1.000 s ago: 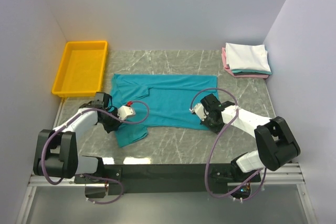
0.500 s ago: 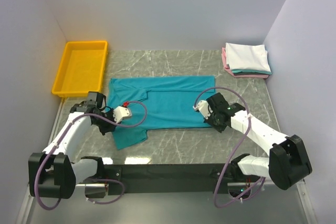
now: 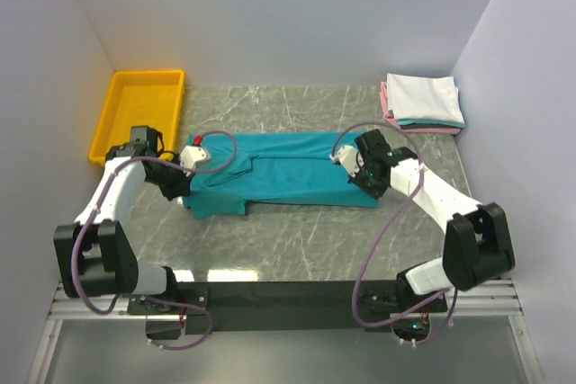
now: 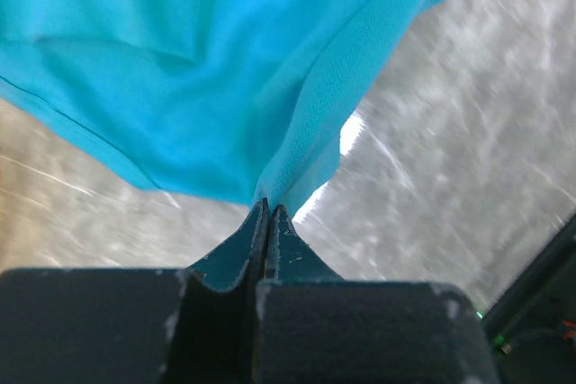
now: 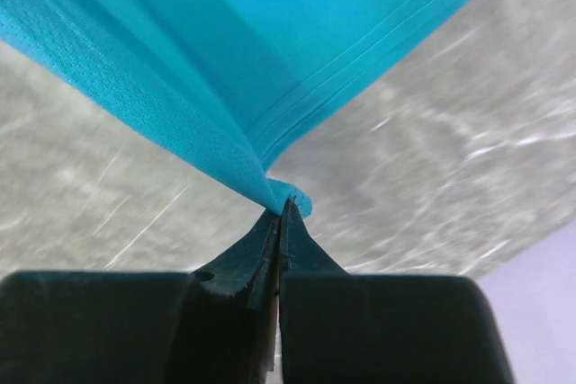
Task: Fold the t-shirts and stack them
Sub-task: Fold the tshirt
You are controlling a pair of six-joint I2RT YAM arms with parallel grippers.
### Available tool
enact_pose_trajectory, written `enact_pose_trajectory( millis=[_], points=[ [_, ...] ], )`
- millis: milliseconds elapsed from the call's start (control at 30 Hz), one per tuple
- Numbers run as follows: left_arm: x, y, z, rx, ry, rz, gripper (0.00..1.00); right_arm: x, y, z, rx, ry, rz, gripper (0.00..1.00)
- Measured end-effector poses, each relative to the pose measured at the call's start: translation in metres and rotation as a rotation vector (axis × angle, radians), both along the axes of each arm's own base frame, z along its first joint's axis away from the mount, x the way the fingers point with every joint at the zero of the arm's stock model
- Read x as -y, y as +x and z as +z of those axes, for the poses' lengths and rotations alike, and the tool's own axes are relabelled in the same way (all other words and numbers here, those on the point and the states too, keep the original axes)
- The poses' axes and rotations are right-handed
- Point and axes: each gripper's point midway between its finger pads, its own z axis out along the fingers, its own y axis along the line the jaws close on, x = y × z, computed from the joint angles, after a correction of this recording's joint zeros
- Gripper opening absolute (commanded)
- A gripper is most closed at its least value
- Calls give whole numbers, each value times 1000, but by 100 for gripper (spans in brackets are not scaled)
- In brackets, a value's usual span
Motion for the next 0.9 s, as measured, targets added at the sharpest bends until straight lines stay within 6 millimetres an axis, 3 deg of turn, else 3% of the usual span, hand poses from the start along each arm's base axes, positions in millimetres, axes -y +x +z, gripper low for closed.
enact_pose_trajectory(
  millis=[133, 500, 900],
  points=[
    [0, 29, 3, 3, -23, 29, 1, -4, 31, 7, 9, -8, 7, 0],
    [-4, 94, -3, 4, -45, 96, 1, -5, 104, -2, -12, -61, 21, 0],
    [-8, 132, -38, -40, -53, 165, 1, -3, 130, -41, -74, -108, 14, 0]
  ],
)
